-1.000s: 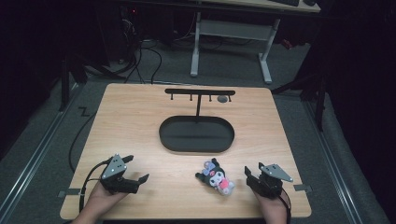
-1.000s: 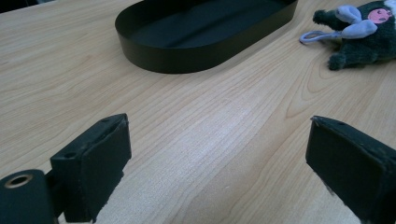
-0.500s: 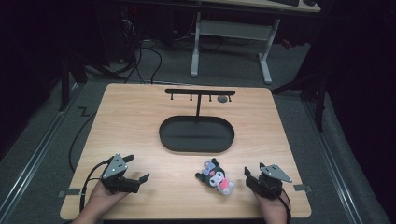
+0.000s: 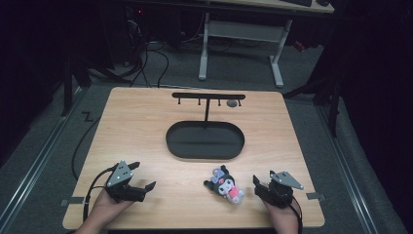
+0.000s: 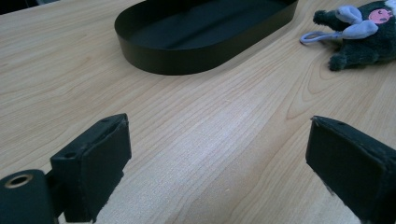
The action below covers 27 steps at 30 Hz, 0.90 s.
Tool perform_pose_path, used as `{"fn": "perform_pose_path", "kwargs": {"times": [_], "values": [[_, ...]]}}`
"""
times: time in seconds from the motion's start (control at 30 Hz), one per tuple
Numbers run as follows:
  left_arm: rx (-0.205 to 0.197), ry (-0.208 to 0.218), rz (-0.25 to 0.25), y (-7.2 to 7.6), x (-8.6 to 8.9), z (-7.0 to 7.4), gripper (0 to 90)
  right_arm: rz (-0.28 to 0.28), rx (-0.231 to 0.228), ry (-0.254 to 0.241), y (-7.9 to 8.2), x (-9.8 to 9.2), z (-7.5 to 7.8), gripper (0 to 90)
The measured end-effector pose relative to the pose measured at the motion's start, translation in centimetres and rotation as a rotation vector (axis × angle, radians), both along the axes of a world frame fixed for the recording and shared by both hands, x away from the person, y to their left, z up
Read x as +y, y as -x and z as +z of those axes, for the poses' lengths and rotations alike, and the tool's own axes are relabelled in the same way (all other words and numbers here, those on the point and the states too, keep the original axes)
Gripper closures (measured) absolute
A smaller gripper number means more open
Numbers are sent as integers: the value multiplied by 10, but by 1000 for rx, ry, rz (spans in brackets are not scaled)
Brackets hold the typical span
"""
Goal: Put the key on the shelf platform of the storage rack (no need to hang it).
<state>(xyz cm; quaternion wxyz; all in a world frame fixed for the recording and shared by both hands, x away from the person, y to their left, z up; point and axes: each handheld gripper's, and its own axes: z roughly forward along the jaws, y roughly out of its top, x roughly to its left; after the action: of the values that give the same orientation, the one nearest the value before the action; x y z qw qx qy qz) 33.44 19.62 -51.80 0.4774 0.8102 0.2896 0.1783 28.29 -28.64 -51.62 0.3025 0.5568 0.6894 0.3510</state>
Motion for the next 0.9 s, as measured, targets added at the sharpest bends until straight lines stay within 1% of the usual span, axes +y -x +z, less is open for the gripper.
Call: {"fn": "perform_pose_path", "kwargs": {"times": [0.07,0.2,0.37,0.47,0.6,0.7,0.73,0.77,0.8,0.83,0.9], "values": [[0,0,-1,0,0,0,75,3,5,-3,-1,1,0,296],[0,1,-1,0,0,0,76,9,21,7,-2,1,-1,281],[1,1,-1,0,0,0,76,5,25,4,-2,1,-1,273],[1,0,-2,0,0,0,76,3,18,6,-2,-1,1,249],[0,2,-2,0,0,0,76,4,22,10,-1,-4,3,248],[0,0,-4,0,0,0,76,7,33,22,-1,-4,6,242],[0,0,-4,0,0,0,76,6,48,4,-1,-4,8,225],[0,0,-4,0,0,0,76,6,48,4,-1,-4,8,225],[0,0,-3,0,0,0,76,10,65,-2,-2,-3,8,199],[0,0,-3,0,0,0,76,10,65,-2,-2,-3,8,199],[0,1,-4,0,0,0,76,4,84,-16,-2,-2,8,177]]}}
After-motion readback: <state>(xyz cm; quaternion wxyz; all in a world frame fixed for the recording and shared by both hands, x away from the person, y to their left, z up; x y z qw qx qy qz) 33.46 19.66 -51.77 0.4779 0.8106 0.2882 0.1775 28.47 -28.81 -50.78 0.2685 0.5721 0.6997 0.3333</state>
